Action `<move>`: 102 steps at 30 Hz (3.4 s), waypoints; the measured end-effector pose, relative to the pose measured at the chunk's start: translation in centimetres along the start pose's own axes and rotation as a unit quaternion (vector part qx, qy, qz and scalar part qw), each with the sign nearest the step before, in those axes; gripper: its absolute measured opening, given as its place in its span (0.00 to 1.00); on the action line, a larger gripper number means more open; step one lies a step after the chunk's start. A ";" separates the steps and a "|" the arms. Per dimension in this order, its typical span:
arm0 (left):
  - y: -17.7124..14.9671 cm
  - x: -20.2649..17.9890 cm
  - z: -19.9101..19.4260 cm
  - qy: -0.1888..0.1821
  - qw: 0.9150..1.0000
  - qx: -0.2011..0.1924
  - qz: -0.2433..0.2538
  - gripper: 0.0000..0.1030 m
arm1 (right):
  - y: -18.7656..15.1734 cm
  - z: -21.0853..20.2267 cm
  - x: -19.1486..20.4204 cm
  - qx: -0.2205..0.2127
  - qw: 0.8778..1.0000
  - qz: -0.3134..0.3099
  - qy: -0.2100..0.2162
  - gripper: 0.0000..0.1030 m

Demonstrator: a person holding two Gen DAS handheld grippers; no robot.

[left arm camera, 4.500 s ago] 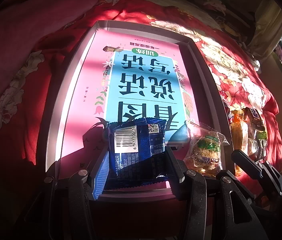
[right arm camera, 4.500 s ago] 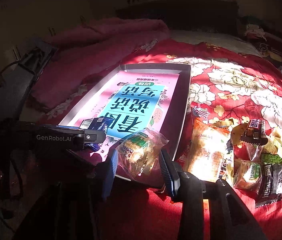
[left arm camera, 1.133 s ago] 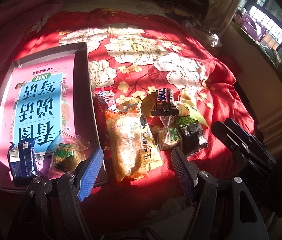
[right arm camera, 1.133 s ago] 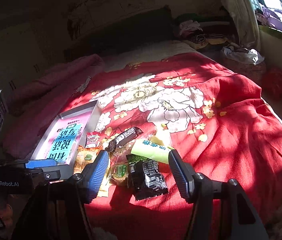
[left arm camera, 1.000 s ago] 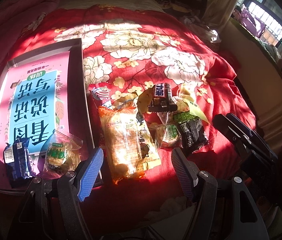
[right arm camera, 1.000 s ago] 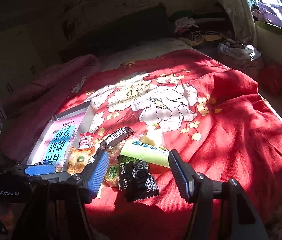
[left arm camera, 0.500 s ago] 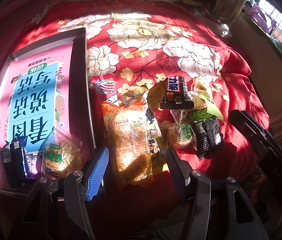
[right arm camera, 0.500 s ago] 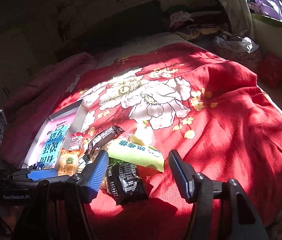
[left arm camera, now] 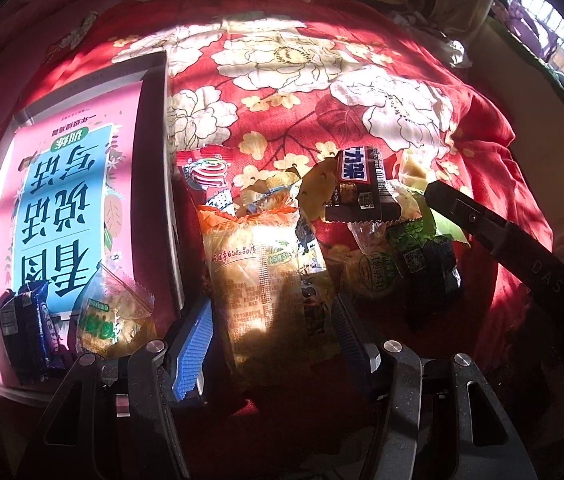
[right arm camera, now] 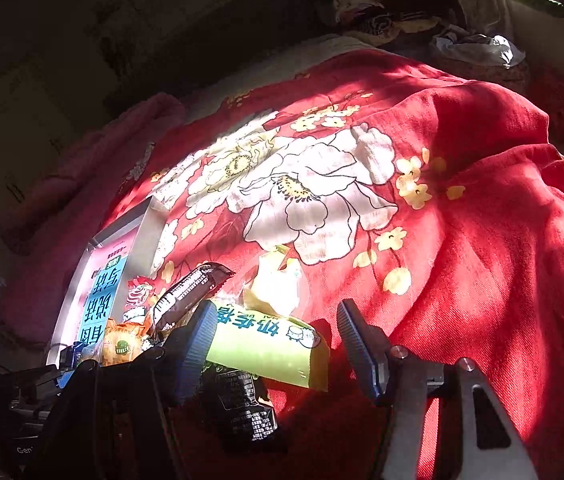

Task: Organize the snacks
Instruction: 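Grasp the orange-topped bread bag with the left gripper while the right grasps the yellow-green bag, then lift the bread bag and yellow-green bag and carry both toward the tray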

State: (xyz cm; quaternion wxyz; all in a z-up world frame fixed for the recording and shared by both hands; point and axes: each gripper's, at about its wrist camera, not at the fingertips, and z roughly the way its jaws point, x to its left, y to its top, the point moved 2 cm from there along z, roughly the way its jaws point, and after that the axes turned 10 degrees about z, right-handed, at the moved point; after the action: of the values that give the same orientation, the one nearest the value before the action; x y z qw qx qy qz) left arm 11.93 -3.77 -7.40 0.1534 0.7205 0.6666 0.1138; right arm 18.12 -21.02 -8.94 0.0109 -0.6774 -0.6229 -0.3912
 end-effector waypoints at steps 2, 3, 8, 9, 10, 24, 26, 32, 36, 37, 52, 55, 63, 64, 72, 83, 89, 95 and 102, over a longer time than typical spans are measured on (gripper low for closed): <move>0.1 -0.1 0.1 -0.002 1.000 -0.002 -0.001 0.60 | 0.2 0.9 -0.1 0.015 1.000 0.005 0.009 0.60; 0.2 0.0 0.1 -0.005 1.000 -0.003 -0.003 0.59 | 0.3 1.2 -0.2 0.022 1.000 0.008 0.016 0.60; 0.0 0.3 0.9 -0.022 1.000 0.005 -0.018 0.51 | 0.6 2.7 0.4 0.038 0.999 0.007 0.037 0.61; -0.1 0.4 1.1 -0.025 0.999 0.008 -0.021 0.49 | 0.7 3.0 0.5 0.041 0.998 0.008 0.041 0.60; -0.2 0.5 1.2 -0.028 0.999 0.009 -0.024 0.48 | 0.8 3.3 0.6 0.043 0.998 0.007 0.043 0.59; 0.3 1.2 1.2 -0.030 0.999 0.004 -0.041 0.36 | 1.9 4.2 0.1 0.037 0.997 0.013 0.070 0.47; 0.5 1.2 1.0 -0.030 0.999 -0.001 -0.042 0.36 | 1.8 3.9 0.2 0.036 0.997 0.010 0.073 0.47; 1.2 1.5 -0.6 -0.034 0.998 -0.026 -0.045 0.35 | 1.9 1.6 0.2 0.010 0.997 0.004 0.082 0.47; 1.5 1.9 -1.5 -0.034 0.998 -0.035 -0.050 0.35 | 2.2 0.2 0.1 -0.013 0.997 -0.003 0.080 0.47; 1.5 2.0 -1.7 -0.035 0.997 -0.037 -0.051 0.35 | 2.3 0.0 0.2 -0.018 0.997 -0.006 0.076 0.47; 1.5 2.9 -4.2 -0.039 0.995 -0.071 -0.057 0.35 | 1.8 -2.3 2.3 -0.055 0.994 -0.036 0.089 0.47; 1.5 3.2 -4.7 -0.041 0.994 -0.078 -0.060 0.35 | 1.5 -2.5 2.8 -0.055 0.994 -0.044 0.088 0.47; 1.0 4.2 -6.3 -0.039 0.992 -0.099 -0.069 0.35 | 1.1 -2.9 4.4 -0.059 0.991 -0.064 0.097 0.47; 0.9 4.4 -6.4 -0.039 0.992 -0.101 -0.072 0.35 | 1.0 -3.0 4.6 -0.061 0.991 -0.067 0.098 0.47; 0.0 5.5 -6.7 -0.042 0.990 -0.108 -0.085 0.35 | -0.1 -3.3 6.3 -0.055 0.988 -0.089 0.111 0.47; -0.9 8.4 -7.7 -0.039 0.986 -0.123 -0.109 0.35 | -1.6 -2.8 8.3 -0.046 0.986 -0.111 0.111 0.47; -1.5 10.5 -8.4 -0.030 0.982 -0.131 -0.129 0.35 | -2.4 -3.1 9.5 -0.053 0.983 -0.134 0.109 0.47; -2.1 12.8 -9.3 -0.020 0.978 -0.143 -0.150 0.36 | -3.1 -3.0 10.5 -0.049 0.981 -0.150 0.108 0.47; -2.7 14.9 -10.2 -0.007 0.974 -0.153 -0.166 0.36 | -3.7 -3.0 11.5 -0.043 0.980 -0.158 0.116 0.47</move>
State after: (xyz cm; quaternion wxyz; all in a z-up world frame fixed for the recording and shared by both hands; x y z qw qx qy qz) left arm 6.96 11.89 0.47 0.2831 0.5688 0.7504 0.1820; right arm 12.49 -12.04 -2.36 -0.0085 -0.5202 -0.6992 -0.4903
